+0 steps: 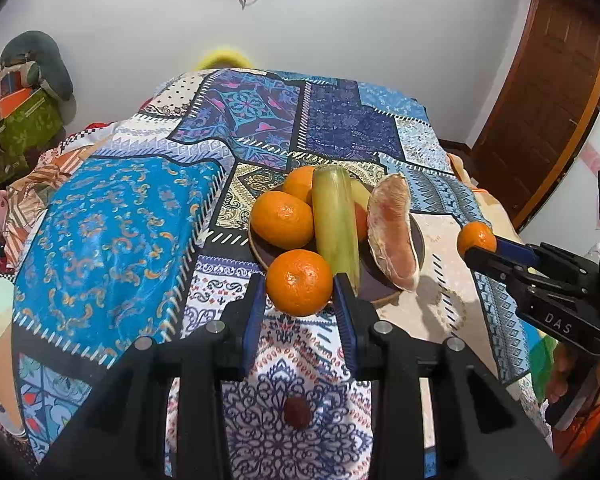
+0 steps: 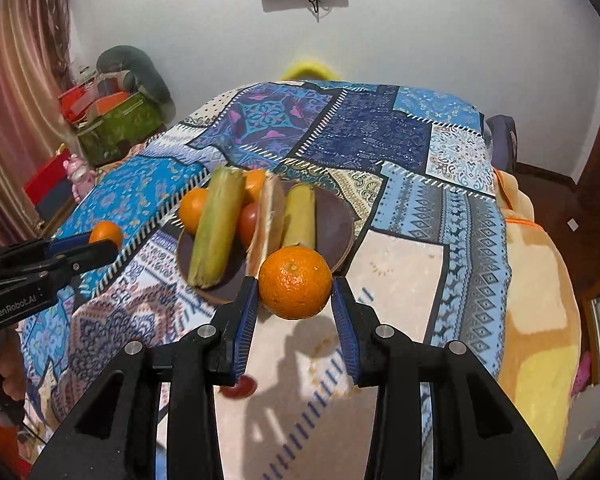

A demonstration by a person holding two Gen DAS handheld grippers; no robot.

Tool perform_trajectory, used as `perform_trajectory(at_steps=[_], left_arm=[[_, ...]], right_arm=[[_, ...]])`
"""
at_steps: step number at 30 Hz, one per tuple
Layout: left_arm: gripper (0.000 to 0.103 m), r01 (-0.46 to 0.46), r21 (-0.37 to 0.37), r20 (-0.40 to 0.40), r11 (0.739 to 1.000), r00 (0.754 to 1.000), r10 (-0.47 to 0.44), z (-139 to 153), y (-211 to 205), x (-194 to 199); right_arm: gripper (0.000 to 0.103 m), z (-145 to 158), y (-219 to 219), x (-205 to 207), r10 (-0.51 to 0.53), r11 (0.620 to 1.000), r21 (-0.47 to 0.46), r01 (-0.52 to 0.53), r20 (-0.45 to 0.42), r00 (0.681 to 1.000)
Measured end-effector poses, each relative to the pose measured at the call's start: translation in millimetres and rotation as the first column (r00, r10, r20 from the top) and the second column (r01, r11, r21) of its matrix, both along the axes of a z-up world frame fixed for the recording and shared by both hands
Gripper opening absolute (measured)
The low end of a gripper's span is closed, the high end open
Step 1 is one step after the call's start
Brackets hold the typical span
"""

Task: Organize fruits
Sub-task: 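Place both small oranges on the plate with both tools and release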

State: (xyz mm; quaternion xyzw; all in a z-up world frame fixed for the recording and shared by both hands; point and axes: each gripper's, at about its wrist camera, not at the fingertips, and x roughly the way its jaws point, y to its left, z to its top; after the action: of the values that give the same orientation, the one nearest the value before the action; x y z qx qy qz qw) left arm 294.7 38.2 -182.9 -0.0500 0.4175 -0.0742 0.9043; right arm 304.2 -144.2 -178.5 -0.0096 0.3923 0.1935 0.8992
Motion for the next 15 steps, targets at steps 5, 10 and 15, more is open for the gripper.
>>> perform_trajectory(at_steps=[5,10,15], left_arm=[[0.034,0.011,0.006,-0.017,1.0,1.0,-0.011,-11.7,-6.8,14.9],[0.034,0.014,0.005,-0.045,1.0,0.999,-0.014,-27.6,-10.5,31.4],[0.034,0.01,-0.011,-0.07,1.0,0.997,-0.011,-42.3,-9.0,43.7]], right_arm=[[0.034,-7.5,-0.7,18.6,-0.002,1.0,-0.006,0.002,-0.005,1.0],[0.034,-13.5,-2.0,40.3,-0.015,1.0,-0.021,0.015,-0.005,1.0],[0.034,-22.6,-1.2,65.1,-0.028,0.999,-0.038,0.028,-0.016,0.999]])
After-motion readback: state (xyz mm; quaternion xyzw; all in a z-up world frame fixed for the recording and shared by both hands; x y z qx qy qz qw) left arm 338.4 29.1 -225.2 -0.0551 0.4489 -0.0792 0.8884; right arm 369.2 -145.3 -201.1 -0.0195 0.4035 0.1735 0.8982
